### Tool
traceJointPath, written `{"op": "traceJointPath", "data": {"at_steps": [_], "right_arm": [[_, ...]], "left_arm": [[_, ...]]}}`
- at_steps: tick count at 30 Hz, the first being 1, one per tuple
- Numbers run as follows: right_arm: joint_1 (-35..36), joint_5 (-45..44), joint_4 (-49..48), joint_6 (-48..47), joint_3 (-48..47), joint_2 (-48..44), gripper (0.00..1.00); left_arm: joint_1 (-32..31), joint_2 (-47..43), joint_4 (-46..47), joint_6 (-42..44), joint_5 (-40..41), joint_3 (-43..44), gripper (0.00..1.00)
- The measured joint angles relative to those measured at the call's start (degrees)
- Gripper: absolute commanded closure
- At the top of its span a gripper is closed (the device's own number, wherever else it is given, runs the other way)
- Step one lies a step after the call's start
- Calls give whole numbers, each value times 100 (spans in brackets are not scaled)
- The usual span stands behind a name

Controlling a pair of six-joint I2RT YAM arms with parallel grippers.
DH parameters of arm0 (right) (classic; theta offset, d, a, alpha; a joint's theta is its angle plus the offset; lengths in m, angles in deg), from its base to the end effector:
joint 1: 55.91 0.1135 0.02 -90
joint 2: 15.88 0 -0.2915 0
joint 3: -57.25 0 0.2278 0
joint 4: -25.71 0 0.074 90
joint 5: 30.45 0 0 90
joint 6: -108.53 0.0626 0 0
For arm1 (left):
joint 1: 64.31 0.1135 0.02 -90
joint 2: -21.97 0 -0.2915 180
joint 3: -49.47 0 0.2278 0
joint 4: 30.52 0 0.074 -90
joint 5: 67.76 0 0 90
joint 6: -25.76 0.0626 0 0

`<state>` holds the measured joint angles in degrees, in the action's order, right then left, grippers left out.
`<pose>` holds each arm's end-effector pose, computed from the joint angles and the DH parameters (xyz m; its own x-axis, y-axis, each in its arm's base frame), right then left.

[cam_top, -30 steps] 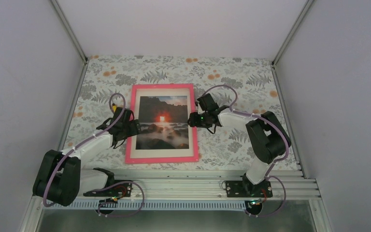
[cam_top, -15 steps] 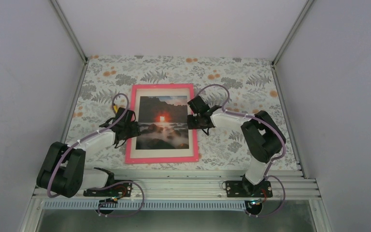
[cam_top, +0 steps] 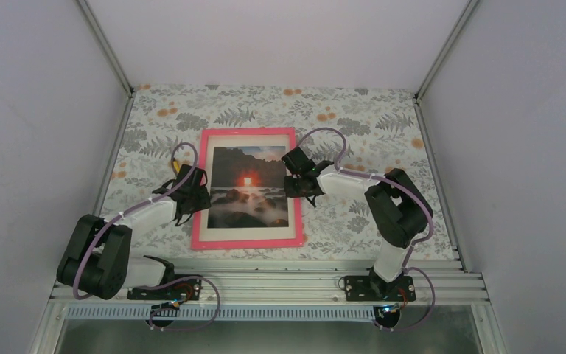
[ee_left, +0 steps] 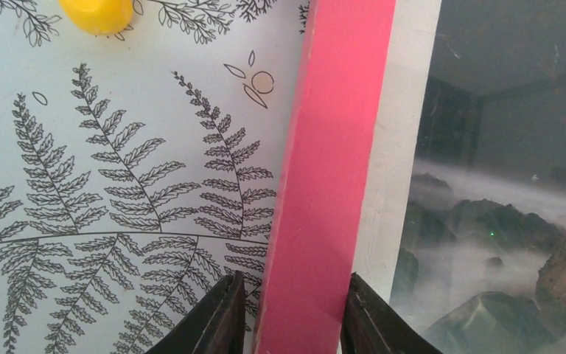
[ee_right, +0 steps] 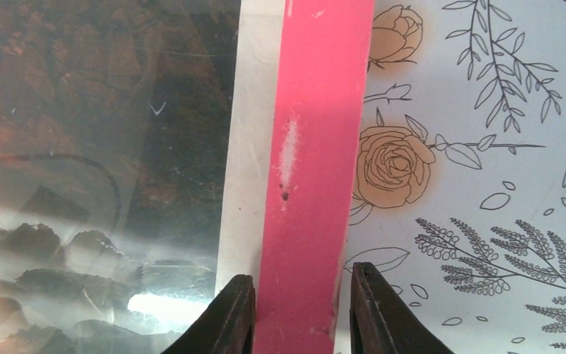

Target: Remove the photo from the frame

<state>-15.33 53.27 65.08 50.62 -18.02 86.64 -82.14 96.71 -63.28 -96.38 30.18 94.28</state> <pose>0.2625 0.2158 0.1687 -0.9166 -0.0898 -0.3895 -0.1495 0.9807 0.1257 0.1960 -0.0540 0.1602 -0.8455 -0.2815 -0.4538 -0.2443 0.9595 -0.1402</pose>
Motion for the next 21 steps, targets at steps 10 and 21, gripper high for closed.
{"op": "traceJointPath", "data": {"at_steps": [10, 21], "right_arm": [[76, -111, 4, 59, -46, 0, 90], [151, -155, 15, 72, -50, -72, 96]], "left_arm": [[-103, -2, -232, 133, 74, 101, 82], [-160, -271, -706, 151, 240, 240, 85]]}}
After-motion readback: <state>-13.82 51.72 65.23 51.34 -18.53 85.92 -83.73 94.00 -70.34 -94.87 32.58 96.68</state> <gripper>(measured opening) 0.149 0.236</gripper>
